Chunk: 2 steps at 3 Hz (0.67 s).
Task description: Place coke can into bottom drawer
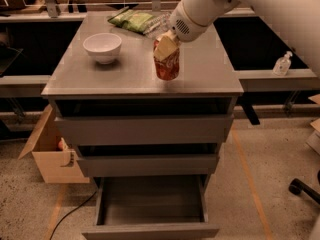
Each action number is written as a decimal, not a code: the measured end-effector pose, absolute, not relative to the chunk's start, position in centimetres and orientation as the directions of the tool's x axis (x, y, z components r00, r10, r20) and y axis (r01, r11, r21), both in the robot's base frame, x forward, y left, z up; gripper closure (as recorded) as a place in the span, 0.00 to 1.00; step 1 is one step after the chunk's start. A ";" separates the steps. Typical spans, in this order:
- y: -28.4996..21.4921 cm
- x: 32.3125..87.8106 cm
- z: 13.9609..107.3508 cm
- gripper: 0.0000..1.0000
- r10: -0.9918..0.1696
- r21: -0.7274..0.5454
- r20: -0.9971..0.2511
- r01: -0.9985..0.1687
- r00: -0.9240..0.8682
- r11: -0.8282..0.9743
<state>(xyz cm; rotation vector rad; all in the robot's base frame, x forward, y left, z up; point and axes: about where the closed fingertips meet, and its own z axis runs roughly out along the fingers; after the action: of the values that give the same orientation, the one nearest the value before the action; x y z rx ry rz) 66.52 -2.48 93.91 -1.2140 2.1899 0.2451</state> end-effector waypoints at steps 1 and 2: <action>-2.3 62.3 92.9 1.00 -0.722 -0.117 -0.556 -0.822 -0.411 0.558; -2.3 62.3 92.9 1.00 -0.722 -0.117 -0.556 -0.822 -0.411 0.558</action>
Offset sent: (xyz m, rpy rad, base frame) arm -0.0342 0.0011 -0.0051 -0.0235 0.0267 -0.0039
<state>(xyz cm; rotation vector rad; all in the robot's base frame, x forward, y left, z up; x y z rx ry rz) 62.29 -2.29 92.92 -1.2360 2.2350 0.2336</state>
